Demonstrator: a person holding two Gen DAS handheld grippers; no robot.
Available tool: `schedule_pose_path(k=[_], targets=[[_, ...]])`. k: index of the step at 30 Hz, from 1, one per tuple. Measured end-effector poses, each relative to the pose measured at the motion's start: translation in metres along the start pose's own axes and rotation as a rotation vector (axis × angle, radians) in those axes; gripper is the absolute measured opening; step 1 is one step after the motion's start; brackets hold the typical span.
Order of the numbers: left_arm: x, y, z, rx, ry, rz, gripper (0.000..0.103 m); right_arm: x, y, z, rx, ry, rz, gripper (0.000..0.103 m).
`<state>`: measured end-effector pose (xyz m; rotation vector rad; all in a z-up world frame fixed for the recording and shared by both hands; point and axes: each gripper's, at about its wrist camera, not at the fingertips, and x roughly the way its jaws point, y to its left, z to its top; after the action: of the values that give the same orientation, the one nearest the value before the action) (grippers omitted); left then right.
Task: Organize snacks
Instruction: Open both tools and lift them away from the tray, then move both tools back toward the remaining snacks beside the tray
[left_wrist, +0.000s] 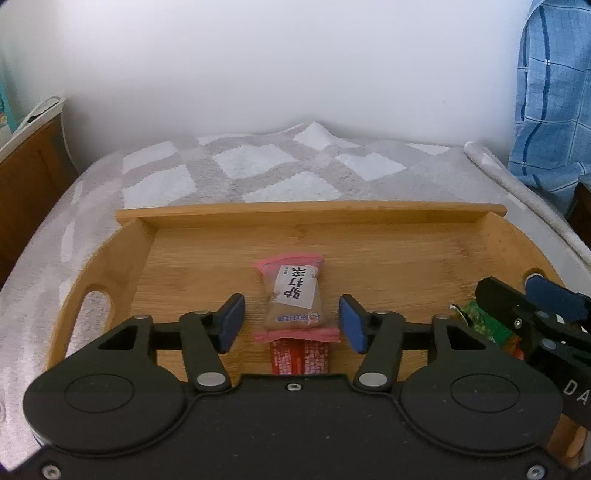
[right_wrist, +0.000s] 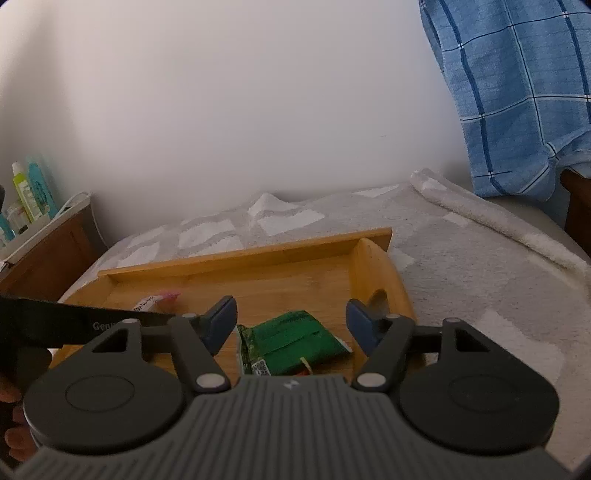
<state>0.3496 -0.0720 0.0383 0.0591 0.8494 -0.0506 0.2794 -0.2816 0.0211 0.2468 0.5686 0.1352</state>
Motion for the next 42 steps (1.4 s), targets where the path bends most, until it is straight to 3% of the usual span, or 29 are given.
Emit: schedule_pose_path(k=[15,20,30,35,42], targets=[[-0.046,-0.001,-0.01,0.068,-0.069,-0.003,0.086,-0.027,0.01,-0.008,-0.053,-0.056,0.033,0.098],[-0.059,-0.001,-0.021,0.069,-0.073,-0.019,0.087,-0.049,-0.001,-0.007,0.005,-0.084,0.046,0.103],[-0.097,-0.002,-0.051,0.061,-0.084,-0.07,0.091,-0.099,-0.005,-0.025,0.041,-0.124,0.023,0.103],[-0.119,0.003,-0.074,0.057,-0.107,-0.088,0.092,-0.122,-0.006,-0.047,0.031,-0.141,-0.001,0.103],[-0.148,0.013,-0.118,0.062,-0.133,-0.094,0.092,-0.16,-0.016,-0.07,0.113,-0.188,-0.017,0.103]])
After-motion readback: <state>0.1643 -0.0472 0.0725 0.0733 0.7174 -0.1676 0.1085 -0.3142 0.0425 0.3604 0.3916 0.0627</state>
